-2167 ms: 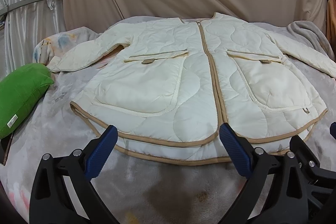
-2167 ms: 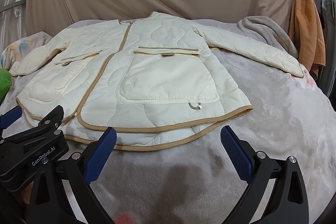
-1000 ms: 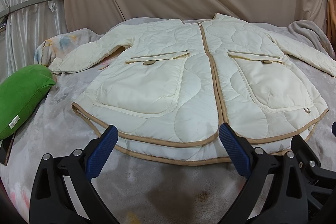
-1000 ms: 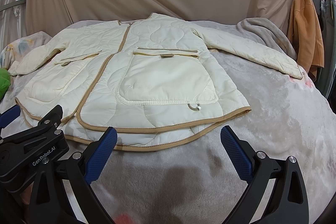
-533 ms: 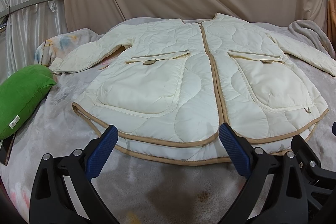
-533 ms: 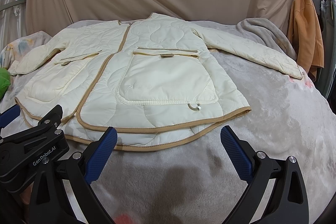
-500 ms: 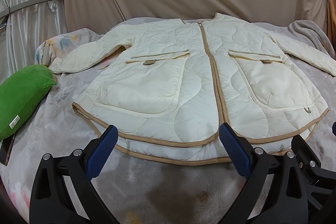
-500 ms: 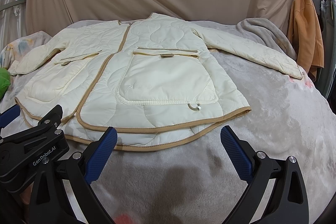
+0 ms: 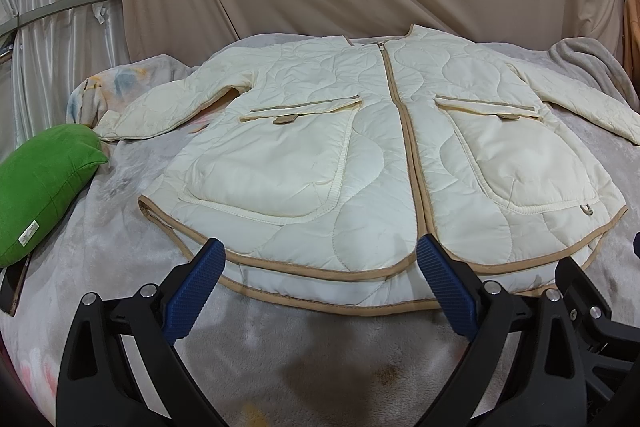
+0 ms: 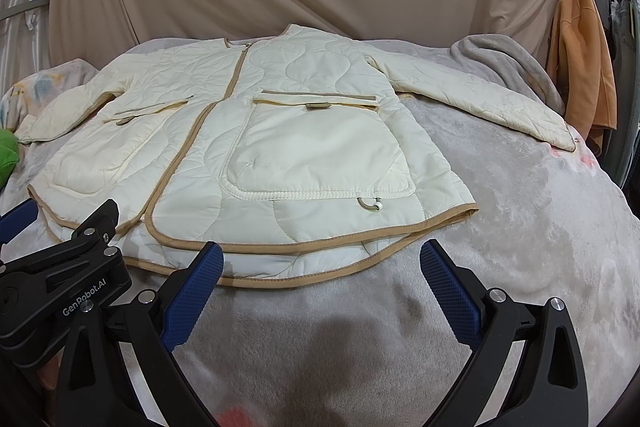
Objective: Fold large clothes
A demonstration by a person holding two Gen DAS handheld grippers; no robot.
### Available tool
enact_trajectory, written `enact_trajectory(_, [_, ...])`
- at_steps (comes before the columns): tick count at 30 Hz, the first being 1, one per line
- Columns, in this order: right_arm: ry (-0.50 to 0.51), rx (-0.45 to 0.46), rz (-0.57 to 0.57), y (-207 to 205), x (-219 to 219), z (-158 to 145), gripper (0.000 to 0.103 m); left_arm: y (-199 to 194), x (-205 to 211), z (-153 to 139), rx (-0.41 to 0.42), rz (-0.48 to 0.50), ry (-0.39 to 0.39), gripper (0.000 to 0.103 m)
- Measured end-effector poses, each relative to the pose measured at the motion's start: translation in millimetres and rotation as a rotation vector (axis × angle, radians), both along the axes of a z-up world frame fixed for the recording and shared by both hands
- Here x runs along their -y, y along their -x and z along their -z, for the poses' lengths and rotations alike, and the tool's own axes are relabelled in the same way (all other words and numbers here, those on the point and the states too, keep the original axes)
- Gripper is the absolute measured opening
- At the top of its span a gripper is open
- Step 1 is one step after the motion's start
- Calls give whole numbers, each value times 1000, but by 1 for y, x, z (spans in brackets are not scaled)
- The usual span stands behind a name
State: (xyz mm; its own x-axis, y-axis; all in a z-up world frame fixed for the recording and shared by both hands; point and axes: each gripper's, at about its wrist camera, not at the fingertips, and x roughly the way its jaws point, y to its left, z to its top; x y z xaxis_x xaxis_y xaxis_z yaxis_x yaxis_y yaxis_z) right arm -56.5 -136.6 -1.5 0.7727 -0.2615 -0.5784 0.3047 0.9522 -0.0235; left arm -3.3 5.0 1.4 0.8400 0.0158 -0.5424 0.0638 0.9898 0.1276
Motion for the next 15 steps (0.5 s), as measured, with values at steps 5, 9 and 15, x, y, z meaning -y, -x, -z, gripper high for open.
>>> enact_trajectory(5, [0,0,0,0,0,0,98,0,0,0,0,0,0,94])
enact_trajectory(9, [1,0,0,0,0,0,98,0,0,0,0,0,-1,94])
enact_trajectory(15, [-3,0,-3,0,0,0,98,0,0,0,1,1,2,94])
